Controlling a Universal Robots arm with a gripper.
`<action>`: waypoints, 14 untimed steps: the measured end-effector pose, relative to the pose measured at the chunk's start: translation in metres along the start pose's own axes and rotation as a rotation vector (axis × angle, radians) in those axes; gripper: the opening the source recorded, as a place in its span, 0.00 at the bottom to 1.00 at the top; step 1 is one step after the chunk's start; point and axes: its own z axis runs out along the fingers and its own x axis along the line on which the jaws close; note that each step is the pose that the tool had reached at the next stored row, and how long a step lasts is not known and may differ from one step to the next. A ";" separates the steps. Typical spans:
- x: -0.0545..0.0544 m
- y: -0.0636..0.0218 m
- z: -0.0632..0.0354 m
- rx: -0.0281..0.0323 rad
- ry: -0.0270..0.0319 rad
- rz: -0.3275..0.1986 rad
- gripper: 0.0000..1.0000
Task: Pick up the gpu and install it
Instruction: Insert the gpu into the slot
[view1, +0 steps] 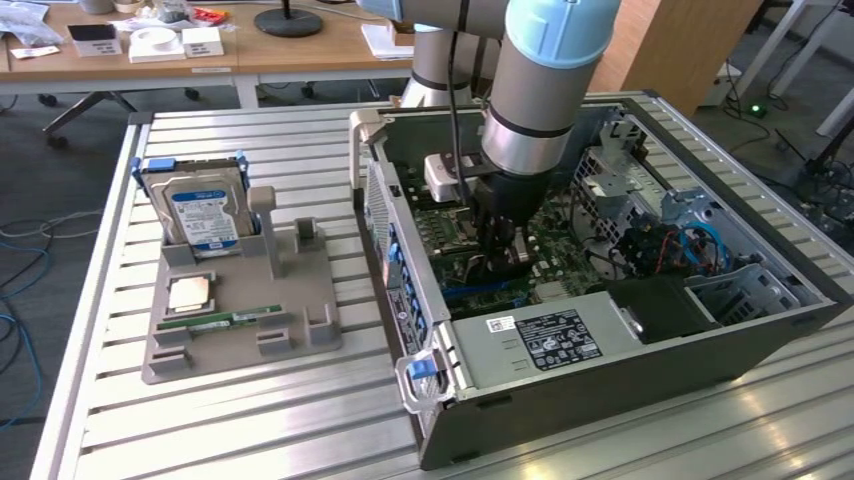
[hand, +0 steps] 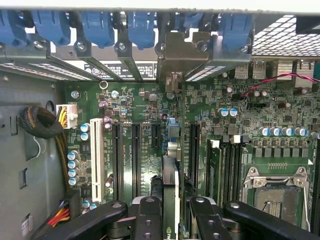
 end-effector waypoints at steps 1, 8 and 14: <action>0.000 0.0000 0.0001 0.0000 0.0000 0.000 0.26; 0.000 0.0000 0.0011 0.0001 0.0002 0.000 0.26; 0.000 0.0001 0.0021 0.0001 0.0012 0.000 0.26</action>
